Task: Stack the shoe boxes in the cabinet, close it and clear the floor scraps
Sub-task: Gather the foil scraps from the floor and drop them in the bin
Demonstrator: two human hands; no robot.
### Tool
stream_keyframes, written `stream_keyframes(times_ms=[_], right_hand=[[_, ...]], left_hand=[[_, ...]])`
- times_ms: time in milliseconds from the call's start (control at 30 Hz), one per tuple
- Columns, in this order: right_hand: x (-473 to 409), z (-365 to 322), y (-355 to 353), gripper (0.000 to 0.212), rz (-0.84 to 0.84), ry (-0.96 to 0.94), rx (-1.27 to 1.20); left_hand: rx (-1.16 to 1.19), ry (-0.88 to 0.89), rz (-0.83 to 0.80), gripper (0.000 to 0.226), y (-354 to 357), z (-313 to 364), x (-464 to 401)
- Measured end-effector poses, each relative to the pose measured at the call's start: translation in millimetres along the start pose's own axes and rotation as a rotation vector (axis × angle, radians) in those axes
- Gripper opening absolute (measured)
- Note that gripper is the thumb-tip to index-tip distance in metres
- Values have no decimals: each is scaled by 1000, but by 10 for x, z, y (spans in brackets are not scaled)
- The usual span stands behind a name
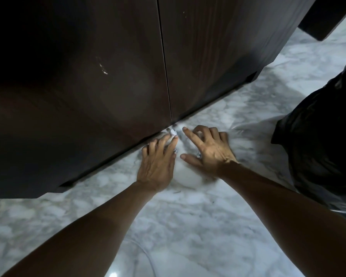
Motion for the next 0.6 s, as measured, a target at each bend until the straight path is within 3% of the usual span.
stream_keyframes(times_ms=[100,233,433,600], right_hand=[[-26,-24,24,51,25,10,-13],[29,-16,71,26,198,19,-76],[43,-25,89,32,281,-7,-33],[65,-28,92,45,321,16,-16]], left_hand=[[39,-1,-6,39,0,-12,-12],[93,-52,6,49,-19,13,-42],[31,76,-85,47,-36,9,-297],[151,171,62,29,-84,-14,-290]])
Point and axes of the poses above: each hand's wrist, its own x-axis away from the middle knuckle, its own y-axis out of the palm, z = x × y, the point moved 2 cm from there along -x, towards the middle knuckle, and after that the axes turned 11 degrees about -z, right-handed, at the moved point
